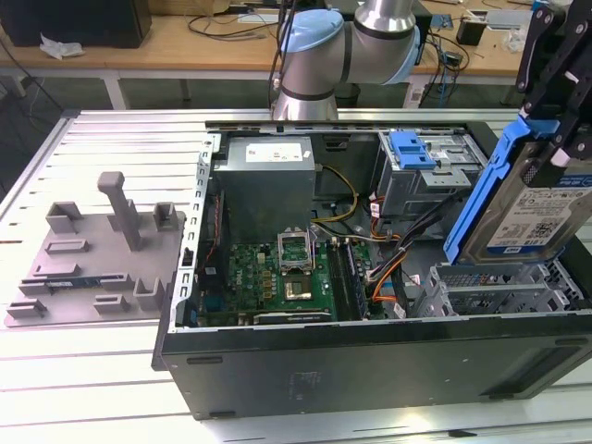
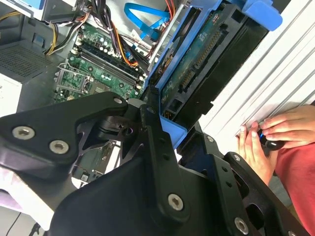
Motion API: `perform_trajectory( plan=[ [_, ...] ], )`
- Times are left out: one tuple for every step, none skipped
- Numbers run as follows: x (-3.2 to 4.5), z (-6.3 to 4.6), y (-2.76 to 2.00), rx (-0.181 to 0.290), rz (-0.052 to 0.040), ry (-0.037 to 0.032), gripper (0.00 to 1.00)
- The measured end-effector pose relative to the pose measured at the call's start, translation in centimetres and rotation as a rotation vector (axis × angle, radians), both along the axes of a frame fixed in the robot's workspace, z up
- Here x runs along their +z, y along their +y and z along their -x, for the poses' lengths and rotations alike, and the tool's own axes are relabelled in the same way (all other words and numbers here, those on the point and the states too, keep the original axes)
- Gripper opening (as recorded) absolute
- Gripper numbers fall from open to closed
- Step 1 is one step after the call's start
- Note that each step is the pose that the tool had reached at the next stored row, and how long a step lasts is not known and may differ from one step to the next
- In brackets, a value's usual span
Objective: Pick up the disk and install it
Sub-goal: 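Insert the disk into the insertion slot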
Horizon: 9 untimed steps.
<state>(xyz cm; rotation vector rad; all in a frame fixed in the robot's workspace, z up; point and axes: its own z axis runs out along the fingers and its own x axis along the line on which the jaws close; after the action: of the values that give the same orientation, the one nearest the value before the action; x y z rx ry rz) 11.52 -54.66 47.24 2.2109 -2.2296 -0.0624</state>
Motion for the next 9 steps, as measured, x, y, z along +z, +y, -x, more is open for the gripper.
perform_trajectory(
  plan=[
    [-0.04, 0.01, 0.00, 0.000, -0.0001, -0.0001, 0.37],
    [-0.09, 0.03, 0.00, 0.000, 0.0000, -0.0001, 0.37],
    [-0.13, 0.04, 0.00, 0.000, 0.0000, -0.0002, 0.37],
    [-0.16, 0.05, 0.00, 0.000, 0.0000, -0.0003, 0.37],
    [-0.22, 0.07, 0.00, 0.000, 0.0000, -0.0004, 0.37],
    [-0.26, 0.08, 0.00, 0.000, 0.0000, -0.0005, 0.37],
    [-0.34, 0.10, 0.00, 0.000, 0.0000, -0.0006, 0.37],
    [-0.38, 0.10, 0.00, 0.000, 0.0000, -0.0007, 0.37],
    [-0.45, 0.10, 0.00, 0.000, 0.0000, -0.0008, 0.37]
  ],
)
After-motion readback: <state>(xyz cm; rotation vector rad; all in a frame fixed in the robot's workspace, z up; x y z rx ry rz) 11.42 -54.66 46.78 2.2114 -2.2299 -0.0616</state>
